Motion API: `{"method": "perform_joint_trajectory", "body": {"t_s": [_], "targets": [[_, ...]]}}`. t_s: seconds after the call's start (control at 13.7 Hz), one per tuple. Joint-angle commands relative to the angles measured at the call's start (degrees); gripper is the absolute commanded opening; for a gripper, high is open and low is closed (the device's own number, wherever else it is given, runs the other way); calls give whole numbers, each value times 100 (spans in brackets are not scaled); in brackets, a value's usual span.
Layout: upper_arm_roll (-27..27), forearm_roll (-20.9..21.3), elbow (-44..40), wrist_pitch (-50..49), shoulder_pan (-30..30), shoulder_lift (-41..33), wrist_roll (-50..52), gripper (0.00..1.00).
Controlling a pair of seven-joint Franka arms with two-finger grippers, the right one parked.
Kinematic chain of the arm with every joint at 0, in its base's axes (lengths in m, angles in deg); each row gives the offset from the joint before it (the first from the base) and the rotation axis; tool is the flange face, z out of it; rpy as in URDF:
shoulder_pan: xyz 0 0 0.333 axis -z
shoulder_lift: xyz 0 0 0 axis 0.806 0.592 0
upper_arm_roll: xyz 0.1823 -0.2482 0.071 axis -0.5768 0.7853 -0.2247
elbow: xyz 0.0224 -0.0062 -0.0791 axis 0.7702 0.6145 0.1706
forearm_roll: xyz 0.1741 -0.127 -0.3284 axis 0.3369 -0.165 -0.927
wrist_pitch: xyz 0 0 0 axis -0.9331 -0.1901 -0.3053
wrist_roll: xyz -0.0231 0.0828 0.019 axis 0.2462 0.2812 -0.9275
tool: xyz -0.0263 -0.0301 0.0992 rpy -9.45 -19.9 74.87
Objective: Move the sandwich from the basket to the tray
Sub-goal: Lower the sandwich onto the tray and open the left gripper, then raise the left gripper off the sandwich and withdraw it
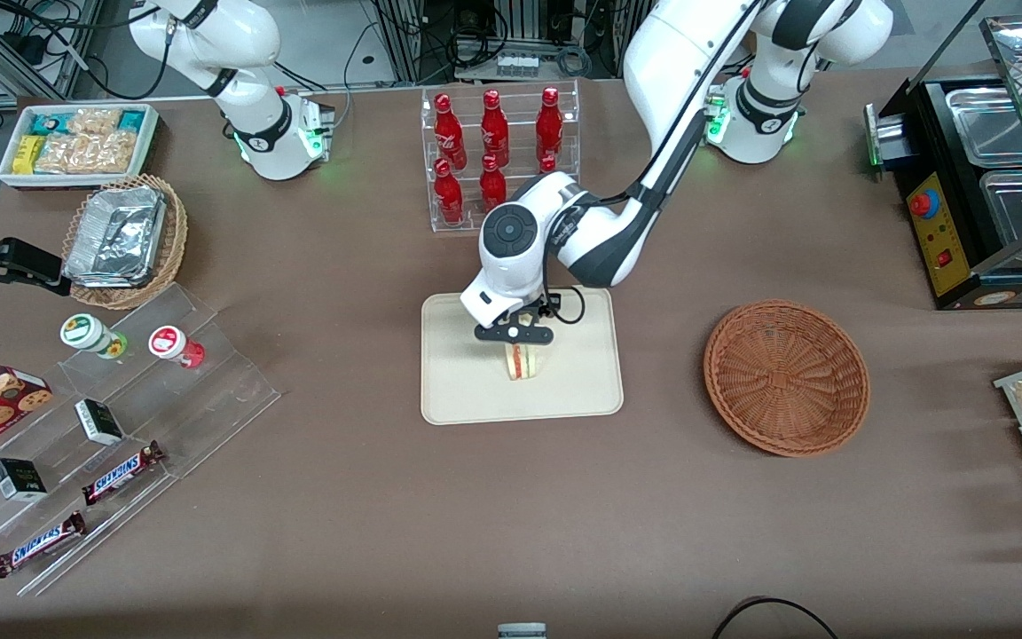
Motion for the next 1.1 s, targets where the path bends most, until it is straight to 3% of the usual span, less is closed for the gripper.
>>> {"method": "perform_joint_trajectory", "body": {"t_s": [0.0,0.51,1.02], "targets": [[-67,-44,-4,-488,-267,-571,62,100],[-76,-62,13,-1954,-1145,-2038,1,100],[-76,-9,5,-3089,-2175,-2901,-1255,100]]}}
